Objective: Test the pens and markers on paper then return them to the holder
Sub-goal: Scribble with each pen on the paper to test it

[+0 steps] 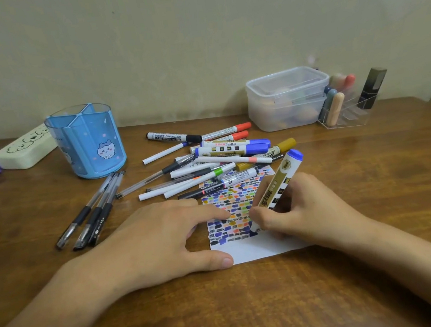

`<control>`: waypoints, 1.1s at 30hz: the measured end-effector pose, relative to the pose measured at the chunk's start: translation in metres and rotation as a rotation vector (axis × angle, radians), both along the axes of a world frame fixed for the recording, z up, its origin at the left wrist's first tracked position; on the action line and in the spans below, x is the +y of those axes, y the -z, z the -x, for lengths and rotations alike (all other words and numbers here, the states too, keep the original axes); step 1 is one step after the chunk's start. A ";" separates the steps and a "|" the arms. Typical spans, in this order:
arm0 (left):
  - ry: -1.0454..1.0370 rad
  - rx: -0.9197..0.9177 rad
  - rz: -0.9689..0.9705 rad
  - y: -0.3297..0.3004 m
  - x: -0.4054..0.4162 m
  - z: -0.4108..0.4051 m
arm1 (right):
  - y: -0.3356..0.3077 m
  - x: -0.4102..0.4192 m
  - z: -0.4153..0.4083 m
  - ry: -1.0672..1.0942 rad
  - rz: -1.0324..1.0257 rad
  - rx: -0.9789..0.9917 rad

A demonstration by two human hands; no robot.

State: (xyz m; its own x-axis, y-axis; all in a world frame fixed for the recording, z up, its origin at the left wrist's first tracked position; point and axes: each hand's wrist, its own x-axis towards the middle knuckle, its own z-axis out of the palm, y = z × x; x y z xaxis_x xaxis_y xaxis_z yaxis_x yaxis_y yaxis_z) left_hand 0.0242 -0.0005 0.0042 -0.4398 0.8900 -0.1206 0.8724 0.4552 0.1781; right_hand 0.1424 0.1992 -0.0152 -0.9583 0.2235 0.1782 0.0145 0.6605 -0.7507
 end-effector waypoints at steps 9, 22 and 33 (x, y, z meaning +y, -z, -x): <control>0.015 0.000 -0.015 0.000 0.000 0.000 | -0.003 0.004 0.001 0.015 0.138 0.001; -0.084 -0.164 -0.105 0.001 -0.006 0.008 | -0.002 0.004 0.004 -0.030 0.448 0.105; -0.129 -0.138 -0.332 0.001 -0.008 0.015 | -0.007 0.001 0.001 -0.027 0.586 0.098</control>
